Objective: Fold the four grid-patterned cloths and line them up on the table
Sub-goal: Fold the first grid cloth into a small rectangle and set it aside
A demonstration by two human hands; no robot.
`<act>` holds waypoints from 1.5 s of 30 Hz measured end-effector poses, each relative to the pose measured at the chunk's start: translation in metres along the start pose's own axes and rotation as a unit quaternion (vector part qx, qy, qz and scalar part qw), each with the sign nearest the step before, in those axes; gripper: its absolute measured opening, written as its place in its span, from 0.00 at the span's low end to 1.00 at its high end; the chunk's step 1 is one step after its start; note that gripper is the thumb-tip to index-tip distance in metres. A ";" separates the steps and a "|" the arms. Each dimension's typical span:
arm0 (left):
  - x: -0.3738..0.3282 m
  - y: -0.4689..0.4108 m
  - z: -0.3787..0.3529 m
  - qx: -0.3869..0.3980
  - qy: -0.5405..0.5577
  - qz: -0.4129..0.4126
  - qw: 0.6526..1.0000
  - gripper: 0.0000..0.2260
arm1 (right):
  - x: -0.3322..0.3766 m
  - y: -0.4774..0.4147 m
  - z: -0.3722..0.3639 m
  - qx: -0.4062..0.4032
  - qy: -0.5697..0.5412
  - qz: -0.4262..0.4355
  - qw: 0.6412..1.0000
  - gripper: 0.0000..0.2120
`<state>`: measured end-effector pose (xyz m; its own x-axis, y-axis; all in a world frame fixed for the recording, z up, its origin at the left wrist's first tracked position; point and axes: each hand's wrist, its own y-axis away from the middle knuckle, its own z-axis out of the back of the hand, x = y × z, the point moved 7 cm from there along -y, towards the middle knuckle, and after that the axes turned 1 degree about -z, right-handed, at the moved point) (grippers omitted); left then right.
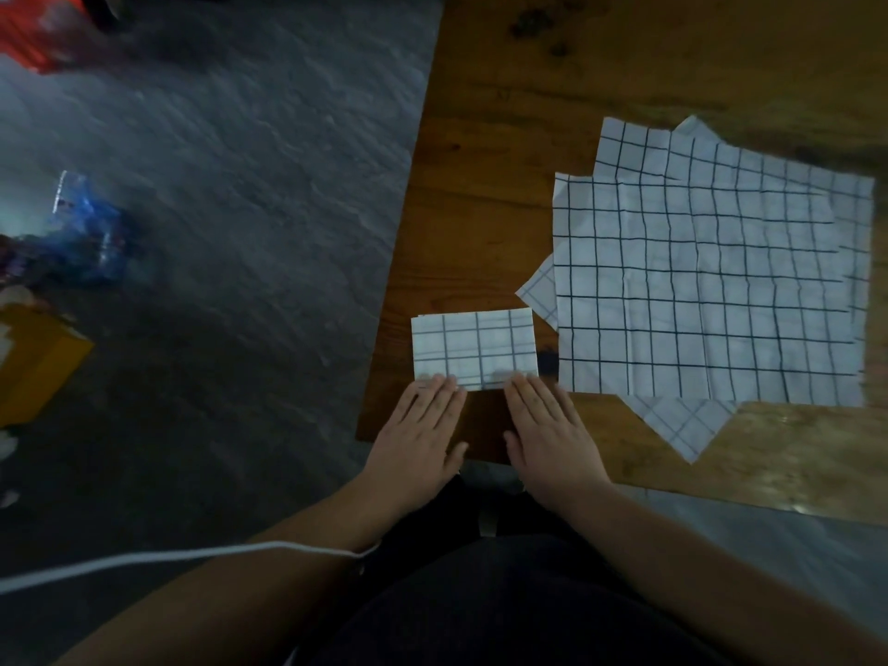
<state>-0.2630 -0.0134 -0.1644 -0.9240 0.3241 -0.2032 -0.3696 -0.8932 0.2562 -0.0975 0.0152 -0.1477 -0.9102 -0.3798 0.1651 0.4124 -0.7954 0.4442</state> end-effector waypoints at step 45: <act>-0.018 -0.026 0.155 -0.115 0.611 0.233 0.748 0.08 | -0.033 0.012 0.121 -0.010 -0.739 -0.168 0.653 0.12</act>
<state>-0.2522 0.0521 -0.0207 -0.1153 -0.4404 -0.8904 0.1197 -0.8960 0.4276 -0.0669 0.0751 -0.0410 0.0142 0.6753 0.7374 0.1672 -0.7287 0.6641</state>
